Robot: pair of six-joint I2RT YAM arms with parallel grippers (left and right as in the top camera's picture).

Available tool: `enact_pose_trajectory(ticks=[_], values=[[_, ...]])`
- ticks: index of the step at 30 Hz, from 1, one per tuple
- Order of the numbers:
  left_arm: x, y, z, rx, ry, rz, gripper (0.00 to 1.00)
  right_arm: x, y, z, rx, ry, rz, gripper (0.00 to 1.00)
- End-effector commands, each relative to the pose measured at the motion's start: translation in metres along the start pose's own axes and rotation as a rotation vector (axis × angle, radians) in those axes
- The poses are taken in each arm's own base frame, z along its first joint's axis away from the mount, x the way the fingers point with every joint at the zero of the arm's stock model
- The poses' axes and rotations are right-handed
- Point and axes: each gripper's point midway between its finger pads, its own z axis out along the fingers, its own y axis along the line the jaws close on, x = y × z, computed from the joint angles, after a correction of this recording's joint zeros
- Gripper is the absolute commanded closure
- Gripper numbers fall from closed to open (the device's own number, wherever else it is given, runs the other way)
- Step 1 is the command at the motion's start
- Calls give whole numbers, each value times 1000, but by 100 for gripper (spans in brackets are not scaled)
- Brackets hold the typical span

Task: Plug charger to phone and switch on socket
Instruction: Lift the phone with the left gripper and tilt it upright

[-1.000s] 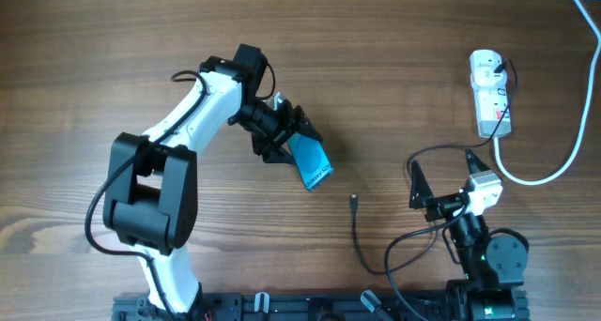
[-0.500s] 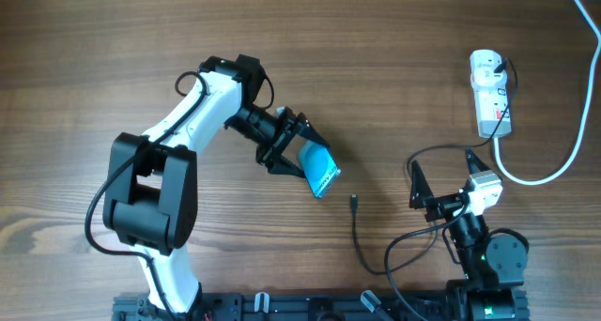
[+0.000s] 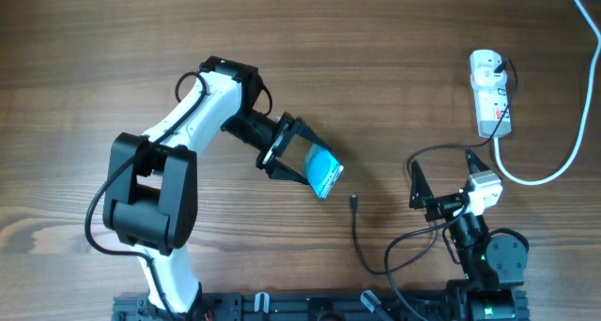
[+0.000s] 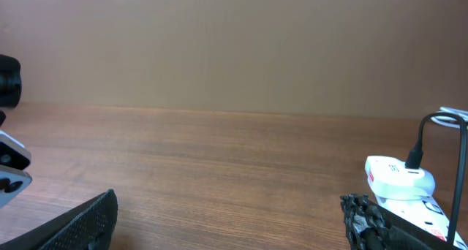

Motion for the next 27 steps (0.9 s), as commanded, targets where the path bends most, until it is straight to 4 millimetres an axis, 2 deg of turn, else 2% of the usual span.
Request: enact_pose_trajectory(ticks=[1, 9, 11, 15, 20, 27], values=[[17, -11, -5, 69, 46, -1, 36, -1, 2, 0, -10, -7, 9, 0], [25, -11, -6, 81, 76, -36, 36, -1, 2, 0, -10, -7, 9, 0], [31, -17, -13, 138, 101, 2, 38, -1, 2, 0, -10, -7, 9, 0], [24, -12, -34, 168, 68, -36, 39, -1, 2, 0, -10, -7, 9, 1], [31, -9, -35, 161, 82, -38, 38, -1, 2, 0, -10, -7, 9, 0], [31, -9, -35, 162, 82, -26, 38, -1, 2, 0, -10, -7, 9, 1]])
